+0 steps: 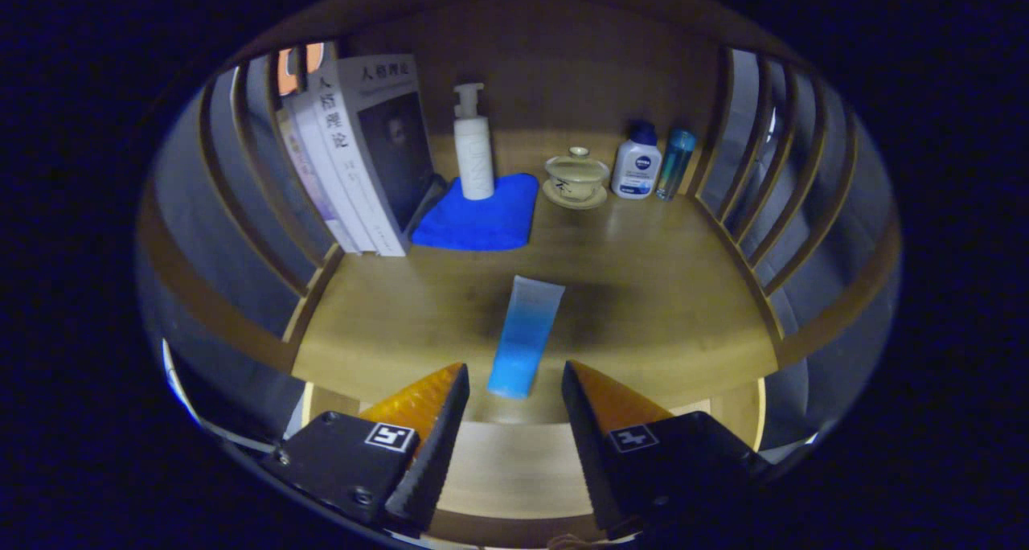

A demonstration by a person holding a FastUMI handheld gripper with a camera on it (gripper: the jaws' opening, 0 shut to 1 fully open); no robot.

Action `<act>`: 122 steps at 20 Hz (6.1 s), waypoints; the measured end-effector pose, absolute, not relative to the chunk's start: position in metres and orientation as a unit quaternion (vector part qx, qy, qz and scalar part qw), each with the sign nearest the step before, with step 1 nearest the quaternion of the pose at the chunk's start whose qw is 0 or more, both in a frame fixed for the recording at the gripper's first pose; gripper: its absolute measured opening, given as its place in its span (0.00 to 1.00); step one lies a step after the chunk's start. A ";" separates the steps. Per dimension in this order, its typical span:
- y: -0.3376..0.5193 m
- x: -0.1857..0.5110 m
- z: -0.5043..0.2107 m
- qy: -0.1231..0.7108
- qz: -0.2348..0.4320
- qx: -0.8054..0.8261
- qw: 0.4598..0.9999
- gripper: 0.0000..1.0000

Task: Pull open the drawer, take out the items inside it, and place them on the countertop above the cabinet.

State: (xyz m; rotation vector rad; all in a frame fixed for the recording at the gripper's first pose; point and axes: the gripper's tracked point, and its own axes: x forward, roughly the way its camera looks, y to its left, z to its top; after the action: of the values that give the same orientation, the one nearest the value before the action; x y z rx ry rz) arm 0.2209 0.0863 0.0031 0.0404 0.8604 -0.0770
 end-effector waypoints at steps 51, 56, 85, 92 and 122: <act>0.074 -0.021 -0.154 0.124 -0.035 0.002 0.992 0.99; 0.074 -0.015 -0.161 0.118 -0.062 0.004 0.991 0.99; 0.063 0.109 -0.150 0.141 -0.066 -0.017 0.988 0.99; 0.061 0.143 -0.151 0.145 -0.070 -0.019 0.987 0.99; 0.062 0.150 -0.101 0.107 -0.055 -0.065 0.991 1.00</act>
State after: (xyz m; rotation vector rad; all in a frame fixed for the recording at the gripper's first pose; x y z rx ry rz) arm 0.1502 0.0620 -0.1014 -0.1299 0.2142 -0.1104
